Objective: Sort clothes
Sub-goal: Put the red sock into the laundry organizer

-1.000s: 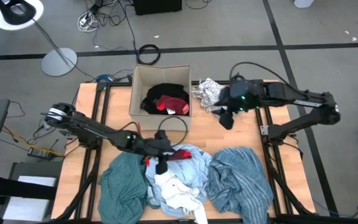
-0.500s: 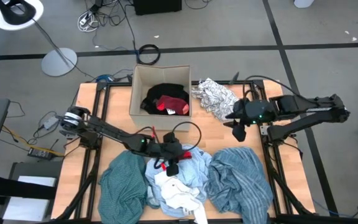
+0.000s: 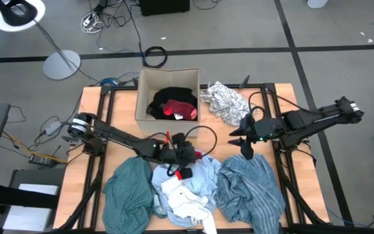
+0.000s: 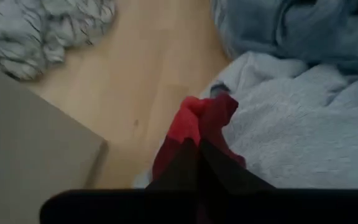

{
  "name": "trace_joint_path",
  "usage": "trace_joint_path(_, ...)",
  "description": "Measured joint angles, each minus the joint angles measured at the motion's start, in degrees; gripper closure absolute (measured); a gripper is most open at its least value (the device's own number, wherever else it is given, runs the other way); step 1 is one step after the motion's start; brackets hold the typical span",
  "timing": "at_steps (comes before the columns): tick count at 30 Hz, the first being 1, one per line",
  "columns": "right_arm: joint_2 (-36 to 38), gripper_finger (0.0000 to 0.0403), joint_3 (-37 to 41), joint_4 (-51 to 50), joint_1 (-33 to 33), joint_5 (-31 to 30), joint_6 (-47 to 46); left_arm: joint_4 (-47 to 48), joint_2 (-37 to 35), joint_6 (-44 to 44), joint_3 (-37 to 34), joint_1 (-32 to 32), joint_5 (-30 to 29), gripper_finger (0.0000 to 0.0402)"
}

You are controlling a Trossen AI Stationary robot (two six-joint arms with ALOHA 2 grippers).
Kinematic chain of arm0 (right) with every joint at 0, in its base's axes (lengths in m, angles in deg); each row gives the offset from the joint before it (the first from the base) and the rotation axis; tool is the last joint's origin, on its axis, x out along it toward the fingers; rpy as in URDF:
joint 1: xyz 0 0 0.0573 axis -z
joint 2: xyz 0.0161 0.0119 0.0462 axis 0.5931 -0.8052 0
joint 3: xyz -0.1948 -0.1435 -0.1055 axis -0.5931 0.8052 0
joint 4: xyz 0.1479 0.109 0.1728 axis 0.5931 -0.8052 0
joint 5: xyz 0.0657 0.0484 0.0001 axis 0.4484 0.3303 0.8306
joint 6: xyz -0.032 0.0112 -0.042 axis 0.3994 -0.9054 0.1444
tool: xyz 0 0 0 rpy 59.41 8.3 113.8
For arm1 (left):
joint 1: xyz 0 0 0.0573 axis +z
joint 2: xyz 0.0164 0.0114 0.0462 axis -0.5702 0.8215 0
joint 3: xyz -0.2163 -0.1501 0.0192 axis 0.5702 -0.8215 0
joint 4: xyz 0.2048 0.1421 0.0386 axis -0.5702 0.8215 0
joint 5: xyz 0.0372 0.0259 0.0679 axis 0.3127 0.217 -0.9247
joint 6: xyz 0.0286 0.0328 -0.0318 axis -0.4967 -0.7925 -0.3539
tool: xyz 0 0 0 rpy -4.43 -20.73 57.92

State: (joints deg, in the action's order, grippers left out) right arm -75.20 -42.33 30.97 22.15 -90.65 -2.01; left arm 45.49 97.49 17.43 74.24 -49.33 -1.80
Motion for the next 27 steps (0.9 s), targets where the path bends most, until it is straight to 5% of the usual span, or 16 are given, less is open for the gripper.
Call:
trace_joint_path(16,-0.85,0.0234,10.24,8.24,-0.7,-1.18,-5.95,33.07,-1.72,-10.51,36.0,9.04,-3.33,0.04)
trace_joint_path(27,-0.84,0.0234,12.04,10.09,-1.04,-1.22,-5.13,41.15,-4.46,-12.19,42.69,25.02,1.7,0.0391)
